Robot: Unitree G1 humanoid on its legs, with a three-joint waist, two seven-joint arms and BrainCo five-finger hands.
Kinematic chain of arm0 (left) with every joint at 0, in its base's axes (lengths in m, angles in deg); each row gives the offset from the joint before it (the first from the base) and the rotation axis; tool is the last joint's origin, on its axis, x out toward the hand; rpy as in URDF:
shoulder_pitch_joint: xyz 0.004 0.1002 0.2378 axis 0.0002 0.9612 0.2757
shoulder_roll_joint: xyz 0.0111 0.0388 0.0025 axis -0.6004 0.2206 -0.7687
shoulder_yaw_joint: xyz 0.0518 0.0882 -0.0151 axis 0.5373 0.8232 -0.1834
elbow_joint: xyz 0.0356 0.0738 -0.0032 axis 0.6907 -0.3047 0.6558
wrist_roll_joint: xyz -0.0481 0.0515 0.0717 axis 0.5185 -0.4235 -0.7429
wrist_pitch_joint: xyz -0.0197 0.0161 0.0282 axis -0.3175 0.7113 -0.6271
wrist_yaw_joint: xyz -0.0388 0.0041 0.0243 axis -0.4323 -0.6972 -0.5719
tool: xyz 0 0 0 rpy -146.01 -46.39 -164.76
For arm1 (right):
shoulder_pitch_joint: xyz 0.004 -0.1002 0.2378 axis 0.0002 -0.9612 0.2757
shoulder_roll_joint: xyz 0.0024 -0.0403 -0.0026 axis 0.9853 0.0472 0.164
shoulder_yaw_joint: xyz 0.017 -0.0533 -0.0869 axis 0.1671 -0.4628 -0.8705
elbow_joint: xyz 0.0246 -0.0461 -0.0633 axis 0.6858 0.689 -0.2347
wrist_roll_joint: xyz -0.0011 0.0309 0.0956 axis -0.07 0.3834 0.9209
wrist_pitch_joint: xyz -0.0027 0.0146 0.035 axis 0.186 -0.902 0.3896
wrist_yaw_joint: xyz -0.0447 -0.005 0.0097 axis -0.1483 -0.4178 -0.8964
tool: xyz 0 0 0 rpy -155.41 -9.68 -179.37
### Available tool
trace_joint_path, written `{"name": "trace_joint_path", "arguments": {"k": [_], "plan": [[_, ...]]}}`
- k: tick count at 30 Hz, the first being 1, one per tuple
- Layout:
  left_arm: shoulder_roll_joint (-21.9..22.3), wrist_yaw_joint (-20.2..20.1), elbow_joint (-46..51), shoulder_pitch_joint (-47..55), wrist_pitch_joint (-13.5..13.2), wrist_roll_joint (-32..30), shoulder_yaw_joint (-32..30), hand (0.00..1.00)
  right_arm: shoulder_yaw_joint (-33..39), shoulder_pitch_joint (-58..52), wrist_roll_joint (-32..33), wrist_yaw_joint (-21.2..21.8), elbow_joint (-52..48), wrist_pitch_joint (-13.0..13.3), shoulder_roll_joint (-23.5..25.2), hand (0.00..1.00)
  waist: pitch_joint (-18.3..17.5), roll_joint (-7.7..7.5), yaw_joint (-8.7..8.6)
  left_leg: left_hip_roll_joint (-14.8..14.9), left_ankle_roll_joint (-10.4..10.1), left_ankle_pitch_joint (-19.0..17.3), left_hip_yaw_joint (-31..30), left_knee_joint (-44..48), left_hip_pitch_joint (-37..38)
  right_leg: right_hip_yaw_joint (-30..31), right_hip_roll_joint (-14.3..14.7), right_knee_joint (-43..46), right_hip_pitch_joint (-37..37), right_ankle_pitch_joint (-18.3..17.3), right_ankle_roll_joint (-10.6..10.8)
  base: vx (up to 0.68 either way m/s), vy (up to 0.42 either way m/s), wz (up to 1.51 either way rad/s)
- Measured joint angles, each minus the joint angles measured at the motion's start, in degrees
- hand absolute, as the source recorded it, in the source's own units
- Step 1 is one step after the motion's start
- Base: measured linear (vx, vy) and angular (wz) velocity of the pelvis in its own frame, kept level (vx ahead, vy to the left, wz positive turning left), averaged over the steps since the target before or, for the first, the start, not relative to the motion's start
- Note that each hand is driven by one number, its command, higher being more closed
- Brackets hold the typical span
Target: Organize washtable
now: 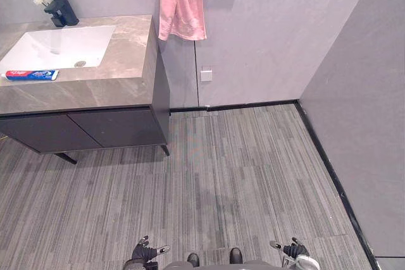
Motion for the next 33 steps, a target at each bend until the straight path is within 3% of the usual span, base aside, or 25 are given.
{"name": "trace_joint_path", "arguments": {"k": [24, 33], "plan": [[0.2, -0.1, 0.6, -0.1, 0.0, 0.0, 0.0, 0.0, 0.5, -0.3, -0.7, -0.1, -0.2, 0.0, 0.1, 0.0, -0.2, 0.01, 0.01, 0.0, 0.0, -0.1, 0.1, 1.0, 0.0, -0.2, -0.1, 0.2, 0.9, -0.1, 0.1, -0.01, -0.01, 0.01], [0.2, -0.1, 0.6, -0.2, 0.0, -0.1, 0.1, 0.0, 0.4, -0.3, -0.7, -0.1, -0.3, -0.1, 0.0, 0.0, -1.2, -0.1, 0.12, 0.2, 0.1, -0.7, 2.4, 1.2, -1.8, 2.1, 0.3, 0.4, -2.1, 0.0, 0.0, 0.01, -0.005, -0.14]]}}
